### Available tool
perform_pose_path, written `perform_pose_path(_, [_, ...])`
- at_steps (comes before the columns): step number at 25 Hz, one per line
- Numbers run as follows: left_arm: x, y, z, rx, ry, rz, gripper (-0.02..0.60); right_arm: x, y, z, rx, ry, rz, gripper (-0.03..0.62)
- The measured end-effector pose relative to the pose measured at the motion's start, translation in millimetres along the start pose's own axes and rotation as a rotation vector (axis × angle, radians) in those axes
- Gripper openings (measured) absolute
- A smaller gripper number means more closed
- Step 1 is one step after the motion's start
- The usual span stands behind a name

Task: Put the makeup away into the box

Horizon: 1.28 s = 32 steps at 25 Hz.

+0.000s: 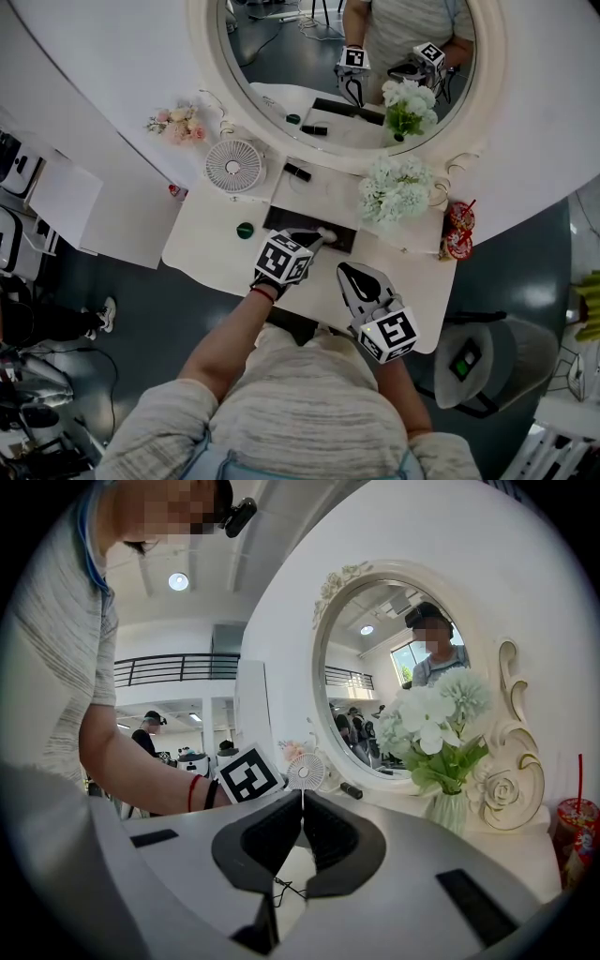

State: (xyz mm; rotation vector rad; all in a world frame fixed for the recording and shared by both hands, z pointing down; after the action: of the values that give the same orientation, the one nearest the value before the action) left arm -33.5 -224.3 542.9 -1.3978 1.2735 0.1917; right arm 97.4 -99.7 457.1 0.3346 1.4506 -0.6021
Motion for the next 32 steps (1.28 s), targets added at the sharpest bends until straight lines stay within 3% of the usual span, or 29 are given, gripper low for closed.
perform_pose_path(15, [5.4,19.1,-2.5,0.019,-0.024,0.041,0.026,1.9,-7.8,-4.0,0.021,0.002,-0.005,0.011])
perform_pose_path(27, [25.9,37.1,-18.6,0.070,-0.279,-0.007,0.030,-1.8,-14.3,-5.3,0.033,0.000,-0.017,0.011])
perform_pose_path(32, [35.9,40.1,-31.5,0.073,-0.366,-0.045,0.078,-3.6,-16.9,-4.4,0.025,-0.006,-0.023,0.011])
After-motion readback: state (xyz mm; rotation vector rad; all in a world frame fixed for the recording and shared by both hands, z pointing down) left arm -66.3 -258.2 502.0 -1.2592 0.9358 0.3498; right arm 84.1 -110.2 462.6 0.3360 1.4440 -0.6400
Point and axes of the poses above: the fingertips, and each gripper's own axes: y backward along the fingers, z to its right, x out of its top, the point moved 8 cm from there along y, backward along the fingers, and after that the axes turned 5 degrees about -x, right-handed, at the moved point
